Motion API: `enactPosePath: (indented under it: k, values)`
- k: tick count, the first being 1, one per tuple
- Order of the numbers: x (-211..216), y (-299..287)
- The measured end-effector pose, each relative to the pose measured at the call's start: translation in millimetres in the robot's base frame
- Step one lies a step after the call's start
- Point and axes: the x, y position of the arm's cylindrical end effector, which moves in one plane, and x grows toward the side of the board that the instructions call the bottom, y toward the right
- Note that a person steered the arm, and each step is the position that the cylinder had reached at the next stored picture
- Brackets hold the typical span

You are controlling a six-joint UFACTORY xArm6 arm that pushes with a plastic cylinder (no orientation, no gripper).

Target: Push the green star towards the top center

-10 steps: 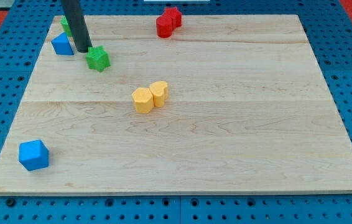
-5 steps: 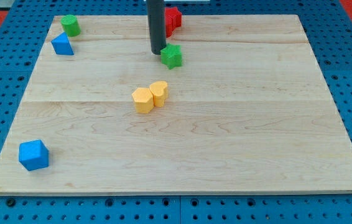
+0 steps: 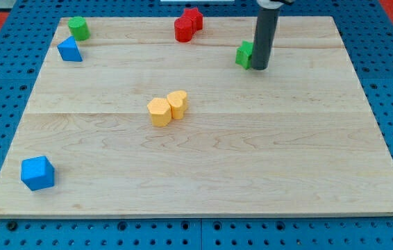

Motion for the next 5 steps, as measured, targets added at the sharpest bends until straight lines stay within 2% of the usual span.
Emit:
enactPosePath:
  k: [1,3,5]
  values:
    - [-18.2,-0.6]
    - [-25.1,-34.3]
    - [-65.7,-28.3]
